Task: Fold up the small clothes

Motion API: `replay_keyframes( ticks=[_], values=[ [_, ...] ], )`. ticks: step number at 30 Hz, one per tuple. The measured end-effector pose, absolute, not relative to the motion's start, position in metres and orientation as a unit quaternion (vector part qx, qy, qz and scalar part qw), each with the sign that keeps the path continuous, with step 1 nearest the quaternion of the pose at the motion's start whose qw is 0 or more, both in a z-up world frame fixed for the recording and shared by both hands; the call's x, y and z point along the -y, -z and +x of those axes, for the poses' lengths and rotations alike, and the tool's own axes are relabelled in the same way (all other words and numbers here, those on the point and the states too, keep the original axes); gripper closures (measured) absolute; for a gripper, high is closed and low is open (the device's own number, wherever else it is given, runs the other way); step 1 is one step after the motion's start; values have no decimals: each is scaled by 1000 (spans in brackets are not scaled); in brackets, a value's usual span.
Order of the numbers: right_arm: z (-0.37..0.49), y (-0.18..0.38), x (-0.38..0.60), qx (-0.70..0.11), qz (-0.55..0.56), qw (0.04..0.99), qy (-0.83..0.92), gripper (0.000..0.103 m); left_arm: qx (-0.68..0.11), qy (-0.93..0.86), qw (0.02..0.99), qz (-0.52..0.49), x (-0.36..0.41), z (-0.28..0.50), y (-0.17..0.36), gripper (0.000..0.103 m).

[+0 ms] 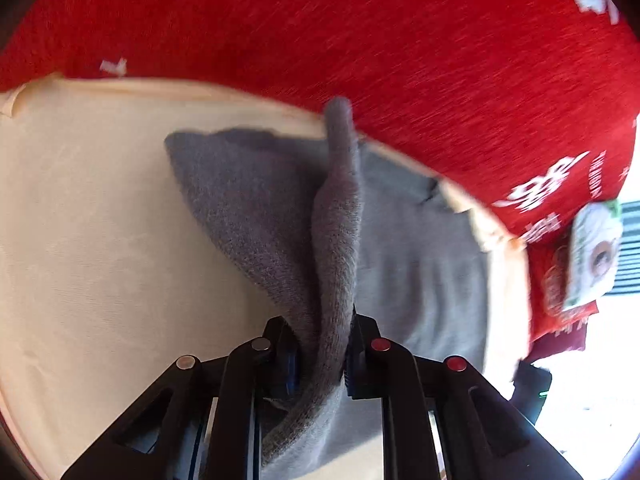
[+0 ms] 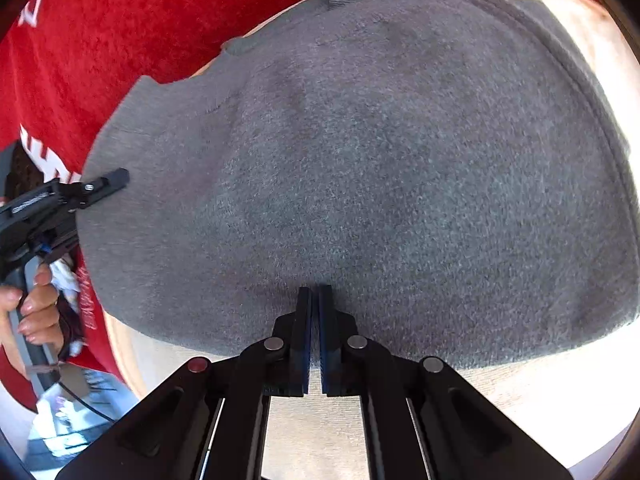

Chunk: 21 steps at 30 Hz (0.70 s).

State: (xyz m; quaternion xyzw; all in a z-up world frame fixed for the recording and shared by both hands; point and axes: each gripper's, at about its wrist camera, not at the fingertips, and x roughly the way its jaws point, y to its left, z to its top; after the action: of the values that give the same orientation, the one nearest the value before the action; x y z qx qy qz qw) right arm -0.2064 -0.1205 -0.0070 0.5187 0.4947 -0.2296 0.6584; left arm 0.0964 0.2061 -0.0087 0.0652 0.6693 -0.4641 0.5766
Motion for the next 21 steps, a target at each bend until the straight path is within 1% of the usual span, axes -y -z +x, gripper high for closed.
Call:
replay_keyframes(
  ticks=[5,7,10,13,14,15,17,20,21],
  values=[
    [-225,13,125,-472,570,642,199,101,-648,498,575,38,-167,65,-38,88],
    [-229,15,120,-460,593,633,189,101,-642,512,569,39,-149,49,-50,88],
    [-246,17,121,-435,628,619,184,101,-631,538,557,56,-107,4,-59,88],
    [-273,11,131,-396,651,617,197,100,-628,558,535,92,-66,-54,-50,88],
    [-283,9,137,-379,660,616,205,96,-627,563,528,107,-56,-71,-44,88],
    [-296,8,144,-358,671,614,213,94,-628,566,520,125,-47,-89,-35,88],
    [-318,10,161,-316,697,604,223,94,-636,561,510,146,-33,-114,-19,88],
    [-338,19,184,-254,737,585,222,94,-628,556,518,168,-30,-129,-11,88],
    [-344,23,190,-231,752,578,217,89,-624,557,522,171,-30,-131,-13,88]
  ],
)
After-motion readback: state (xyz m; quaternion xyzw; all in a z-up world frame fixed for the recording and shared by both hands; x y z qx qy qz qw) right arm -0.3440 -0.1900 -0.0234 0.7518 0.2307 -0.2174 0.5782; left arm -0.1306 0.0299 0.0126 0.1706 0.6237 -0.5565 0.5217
